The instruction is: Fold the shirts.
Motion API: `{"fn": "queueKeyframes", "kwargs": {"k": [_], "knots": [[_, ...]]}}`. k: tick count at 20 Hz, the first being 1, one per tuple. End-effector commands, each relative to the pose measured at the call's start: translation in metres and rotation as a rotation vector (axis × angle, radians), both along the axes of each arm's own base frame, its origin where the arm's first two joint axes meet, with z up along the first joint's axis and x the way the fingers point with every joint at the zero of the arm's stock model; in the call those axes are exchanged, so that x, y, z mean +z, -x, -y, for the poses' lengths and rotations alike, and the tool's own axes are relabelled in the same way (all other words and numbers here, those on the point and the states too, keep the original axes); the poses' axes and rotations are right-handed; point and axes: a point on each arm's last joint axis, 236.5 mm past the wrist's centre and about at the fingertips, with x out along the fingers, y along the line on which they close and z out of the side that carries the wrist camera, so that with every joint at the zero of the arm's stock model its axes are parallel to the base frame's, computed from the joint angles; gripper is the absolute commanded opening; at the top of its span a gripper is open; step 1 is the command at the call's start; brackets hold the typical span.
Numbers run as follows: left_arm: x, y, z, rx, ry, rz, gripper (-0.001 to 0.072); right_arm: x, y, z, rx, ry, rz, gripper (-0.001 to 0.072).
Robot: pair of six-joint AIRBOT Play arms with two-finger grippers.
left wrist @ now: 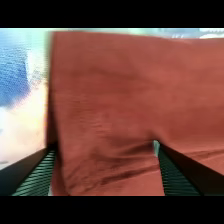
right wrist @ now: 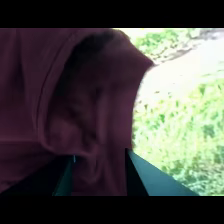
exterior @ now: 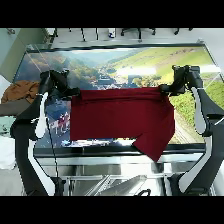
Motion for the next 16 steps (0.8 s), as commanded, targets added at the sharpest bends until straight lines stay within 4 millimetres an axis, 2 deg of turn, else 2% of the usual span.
{"fn": "queueKeyframes", "kwargs": {"k": [1,3,4,6,7,9,11,12,14,16], "knots": [[0.016,0.013,0.005,-0.022,0.025,-0.057,0.0691,0.019,0.011,0.003,-0.004,-0.001,-0.02,0.0374],[0.044,0.021,-0.006,-0.027,0.024,-0.083,0.0692,0.049,0.024,0.017,-0.023,0.016,-0.022,0.0398],[0.058,0.023,-0.014,-0.019,0.026,-0.079,0.0692,0.068,0.032,0.026,-0.042,0.019,-0.019,0.0447],[0.089,0.032,-0.033,0.019,0.027,-0.046,0.0692,0.106,0.056,0.047,-0.092,0.017,-0.02,0.0461],[0.101,0.039,-0.043,0.04,0.027,-0.036,0.0692,0.12,0.07,0.057,-0.119,0.012,-0.029,0.0461],[0.113,0.067,-0.061,0.074,0.029,-0.075,0.0691,0.134,0.102,0.07,-0.167,-0.006,-0.059,0.046],[0.106,0.109,-0.073,0.105,0.04,-0.17,0.0691,0.13,0.14,0.07,-0.212,-0.05,-0.095,0.0429],[0.096,0.135,-0.075,0.107,0.055,-0.223,0.0691,0.121,0.166,0.067,-0.229,-0.08,-0.124,0.0428],[0.069,0.184,-0.058,0.094,0.153,-0.301,0.0691,0.099,0.215,0.056,-0.284,-0.173,-0.167,0.0429],[0.039,0.218,-0.041,0.132,0.247,-0.328,0.0691,0.08,0.247,0.036,-0.363,-0.344,-0.153,0.0429]]}}
